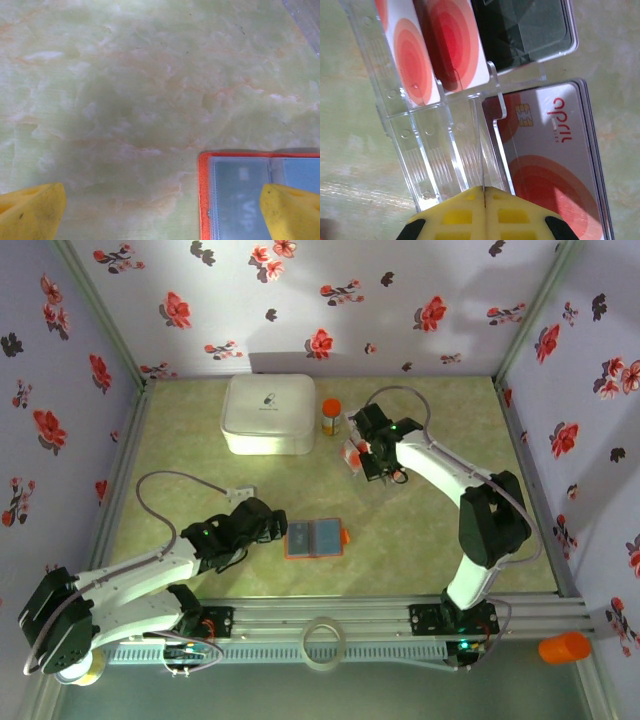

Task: Put the credit cards into the card holder
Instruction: Pick up the credit card from the storage box.

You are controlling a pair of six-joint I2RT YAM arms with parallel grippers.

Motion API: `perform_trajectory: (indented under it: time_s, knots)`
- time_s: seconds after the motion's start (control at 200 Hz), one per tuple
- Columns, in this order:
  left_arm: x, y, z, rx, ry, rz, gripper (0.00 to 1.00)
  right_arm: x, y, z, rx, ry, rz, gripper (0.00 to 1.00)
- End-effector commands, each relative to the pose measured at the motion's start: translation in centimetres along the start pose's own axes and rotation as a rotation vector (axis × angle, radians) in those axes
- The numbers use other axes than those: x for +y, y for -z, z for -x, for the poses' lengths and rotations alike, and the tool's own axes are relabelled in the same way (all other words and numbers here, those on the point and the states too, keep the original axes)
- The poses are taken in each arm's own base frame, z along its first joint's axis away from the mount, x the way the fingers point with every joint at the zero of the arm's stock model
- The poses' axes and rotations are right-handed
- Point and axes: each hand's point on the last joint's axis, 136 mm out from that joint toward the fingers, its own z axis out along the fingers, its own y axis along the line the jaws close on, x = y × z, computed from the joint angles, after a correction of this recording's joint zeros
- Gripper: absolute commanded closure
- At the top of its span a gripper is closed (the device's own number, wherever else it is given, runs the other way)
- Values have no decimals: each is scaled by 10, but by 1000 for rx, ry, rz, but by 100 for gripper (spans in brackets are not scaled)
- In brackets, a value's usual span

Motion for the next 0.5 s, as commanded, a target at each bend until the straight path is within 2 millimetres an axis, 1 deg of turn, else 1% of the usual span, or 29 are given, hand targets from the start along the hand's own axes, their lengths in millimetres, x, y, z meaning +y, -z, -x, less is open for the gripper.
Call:
perform_trajectory:
  time_s: [0.0,0.125,0.225,0.365,0.495]
  knots:
    - [4,-3,-2,5,-12,13,0,0,33,13,-62,6,50,100]
    - [6,-2,-2,6,-15,19,0,1,51,16,-100,-7,81,100]
    - [7,-1,-2,10,-16,21,0,7,66,17,-125,-23,132,100]
    - [7,2,-1,24,-29,29,0,23,80,13,-151,-36,222,100]
    - [4,4,-1,53,-44,37,0,50,86,6,-161,-30,326,100]
